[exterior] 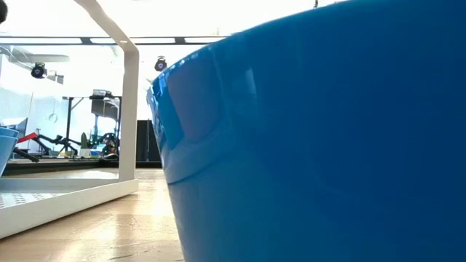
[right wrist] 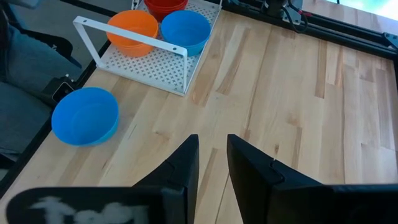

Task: Pick & Place Mini bowls
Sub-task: Stack the blue bowl on top of the blue bowl on the shelf

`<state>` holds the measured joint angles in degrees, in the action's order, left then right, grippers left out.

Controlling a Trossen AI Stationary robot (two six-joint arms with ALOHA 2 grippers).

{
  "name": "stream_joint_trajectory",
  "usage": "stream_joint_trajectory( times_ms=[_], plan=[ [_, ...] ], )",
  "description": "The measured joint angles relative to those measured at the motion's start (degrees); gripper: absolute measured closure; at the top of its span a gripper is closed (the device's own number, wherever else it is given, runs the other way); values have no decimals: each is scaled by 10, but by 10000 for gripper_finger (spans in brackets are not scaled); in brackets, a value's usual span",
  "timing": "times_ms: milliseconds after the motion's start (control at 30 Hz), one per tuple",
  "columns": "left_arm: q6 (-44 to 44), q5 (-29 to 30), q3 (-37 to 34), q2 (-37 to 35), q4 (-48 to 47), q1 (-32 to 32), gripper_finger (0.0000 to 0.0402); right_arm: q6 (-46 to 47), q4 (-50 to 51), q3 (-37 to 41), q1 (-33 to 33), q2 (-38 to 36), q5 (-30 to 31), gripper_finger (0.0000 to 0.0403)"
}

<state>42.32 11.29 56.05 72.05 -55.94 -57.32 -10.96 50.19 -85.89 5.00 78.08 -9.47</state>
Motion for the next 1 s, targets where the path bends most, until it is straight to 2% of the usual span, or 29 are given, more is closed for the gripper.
stream_joint_trajectory(
  times_ms=[300,700,800,867,1000],
  plan=[
    [27,249,1,-20,-20,16,326,2,0,1,0,0,0,335],
    [38,556,-1,-65,-31,30,326,22,-12,1,0,0,0,323],
    [38,612,-1,-74,-34,31,326,45,-12,5,0,0,0,325],
    [38,630,-1,-79,-34,33,326,67,-12,15,0,0,0,329],
    [39,660,-1,-83,-34,40,326,51,-13,52,6,0,0,335]
  ],
)
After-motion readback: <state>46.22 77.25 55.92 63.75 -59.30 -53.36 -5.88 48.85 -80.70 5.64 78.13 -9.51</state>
